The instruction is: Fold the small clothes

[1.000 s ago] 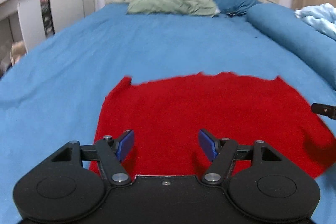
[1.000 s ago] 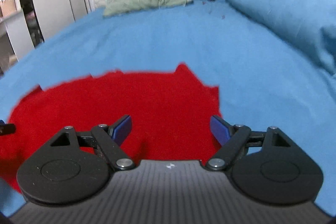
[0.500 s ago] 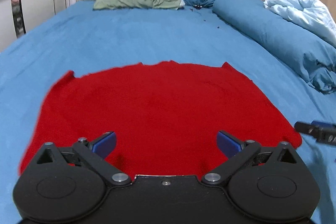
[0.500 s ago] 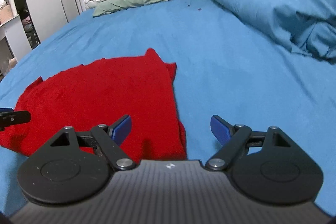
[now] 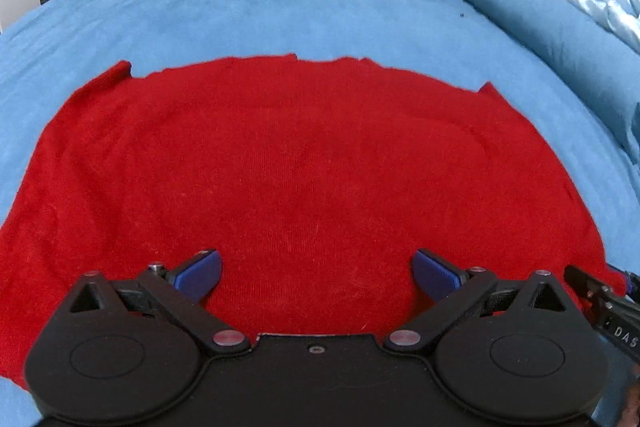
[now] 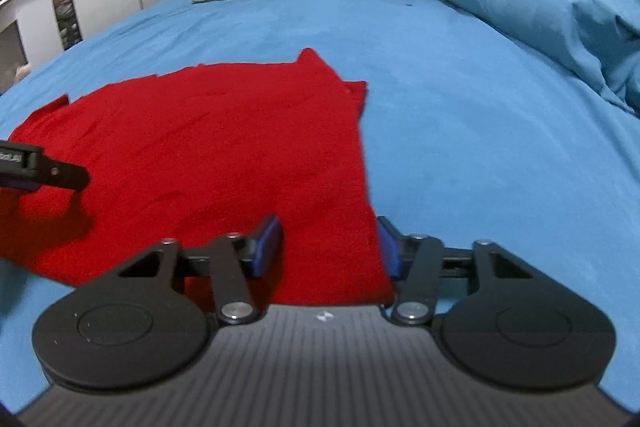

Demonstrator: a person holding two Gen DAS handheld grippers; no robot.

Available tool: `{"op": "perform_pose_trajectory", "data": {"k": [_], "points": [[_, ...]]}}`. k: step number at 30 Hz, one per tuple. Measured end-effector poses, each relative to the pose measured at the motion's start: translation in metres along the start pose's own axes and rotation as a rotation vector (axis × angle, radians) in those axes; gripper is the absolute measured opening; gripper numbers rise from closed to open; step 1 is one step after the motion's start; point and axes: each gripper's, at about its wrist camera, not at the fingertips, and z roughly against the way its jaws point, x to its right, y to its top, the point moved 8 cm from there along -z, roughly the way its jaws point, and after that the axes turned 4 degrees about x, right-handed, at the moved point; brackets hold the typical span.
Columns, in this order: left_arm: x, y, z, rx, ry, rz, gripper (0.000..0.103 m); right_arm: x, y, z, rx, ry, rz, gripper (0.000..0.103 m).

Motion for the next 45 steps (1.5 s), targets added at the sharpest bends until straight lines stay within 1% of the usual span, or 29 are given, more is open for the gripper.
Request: {"op": "perform_pose_trajectory", "data": {"k": [1, 2, 4, 6, 8, 10, 12, 14, 16, 17, 20, 22, 23, 25, 26, 28, 30, 32, 33, 35, 36, 37, 38, 39, 40, 41, 43, 45], "points": [[0.000, -0.001, -0.001, -0.007, -0.001, -0.010, 0.103, -0.001, 0.000, 0.000, -0.004, 0.012, -0.005, 0.053], [0.001, -0.001, -0.001, -0.011, -0.003, -0.019, 0.103, -0.001, 0.000, 0.000, -0.009, 0.018, -0.013, 0.052], [0.000, -0.002, -0.003, -0.019, -0.013, -0.020, 0.103, -0.002, 0.002, -0.001, -0.018, 0.017, -0.034, 0.037], [0.000, -0.001, -0.004, -0.033, -0.020, -0.019, 0.103, 0.000, 0.006, 0.000, -0.033, 0.019, -0.076, 0.026], [-0.001, 0.003, -0.004, -0.052, -0.029, -0.012, 0.103, 0.004, 0.013, 0.002, -0.063, 0.027, -0.157, 0.023], [-0.006, 0.009, 0.000, -0.051, -0.065, 0.034, 0.103, 0.008, 0.025, 0.008, -0.075, 0.046, -0.254, 0.022], [-0.016, 0.016, 0.013, -0.026, -0.114, 0.079, 0.103, 0.002, 0.047, 0.021, -0.047, 0.090, -0.328, 0.022], [-0.032, 0.025, 0.031, 0.013, -0.117, 0.088, 0.103, -0.016, 0.075, 0.034, -0.003, 0.148, -0.338, 0.021], [-0.053, 0.034, 0.054, 0.051, -0.104, 0.069, 0.103, -0.047, 0.105, 0.046, 0.038, 0.224, -0.319, 0.021], [-0.064, 0.036, 0.065, 0.067, -0.100, 0.059, 0.103, -0.069, 0.119, 0.052, 0.055, 0.275, -0.300, 0.021], [-0.102, 0.033, 0.100, 0.106, -0.077, 0.027, 0.103, -0.147, 0.145, 0.063, 0.065, 0.459, -0.238, 0.021], [-0.129, 0.021, 0.117, 0.116, -0.042, 0.000, 0.103, -0.203, 0.148, 0.064, 0.046, 0.579, -0.169, 0.021], [-0.138, 0.013, 0.125, 0.118, -0.028, -0.009, 0.103, -0.232, 0.145, 0.061, 0.023, 0.631, -0.124, 0.021], [-0.160, -0.006, 0.129, 0.112, -0.005, -0.014, 0.103, -0.288, 0.126, 0.046, -0.074, 0.708, -0.031, 0.021], [-0.168, -0.017, 0.129, 0.099, 0.001, -0.010, 0.103, -0.312, 0.111, 0.035, -0.129, 0.718, 0.011, 0.021], [-0.175, -0.034, 0.126, 0.076, 0.008, -0.001, 0.103, -0.348, 0.075, 0.013, -0.223, 0.694, 0.086, 0.021], [-0.178, -0.050, 0.124, 0.065, 0.005, 0.008, 0.103, -0.367, 0.051, -0.001, -0.278, 0.669, 0.143, 0.021], [-0.178, -0.058, 0.124, 0.067, -0.011, 0.021, 0.103, -0.373, 0.039, -0.007, -0.293, 0.652, 0.164, 0.021], [-0.179, -0.060, 0.124, 0.071, -0.018, 0.026, 0.103, -0.373, 0.039, -0.006, -0.291, 0.653, 0.160, 0.022], [-0.175, -0.058, 0.127, 0.093, -0.027, 0.032, 0.103, -0.370, 0.043, -0.003, -0.288, 0.665, 0.153, 0.030], [-0.175, -0.056, 0.128, 0.103, -0.034, 0.032, 0.103, -0.367, 0.048, 0.000, -0.287, 0.678, 0.145, 0.046], [-0.174, -0.054, 0.129, 0.113, -0.043, 0.032, 0.103, -0.364, 0.052, 0.004, -0.279, 0.690, 0.137, 0.070], [-0.173, -0.051, 0.129, 0.120, -0.047, 0.032, 0.103, -0.358, 0.059, 0.010, -0.248, 0.690, 0.130, 0.079], [-0.170, -0.050, 0.130, 0.127, -0.046, 0.033, 0.103, -0.348, 0.067, 0.019, -0.196, 0.681, 0.123, 0.085], [-0.169, -0.048, 0.130, 0.137, -0.045, 0.035, 0.103, -0.339, 0.077, 0.025, -0.154, 0.672, 0.113, 0.086], [-0.169, -0.046, 0.129, 0.144, -0.043, 0.039, 0.103, -0.323, 0.082, 0.032, -0.116, 0.638, 0.098, 0.086], [-0.170, -0.043, 0.127, 0.154, -0.040, 0.060, 0.103, -0.290, 0.082, 0.041, -0.048, 0.543, 0.070, 0.089], [-0.172, -0.041, 0.126, 0.164, -0.037, 0.087, 0.103, -0.260, 0.069, 0.049, 0.007, 0.428, 0.059, 0.092]]}}
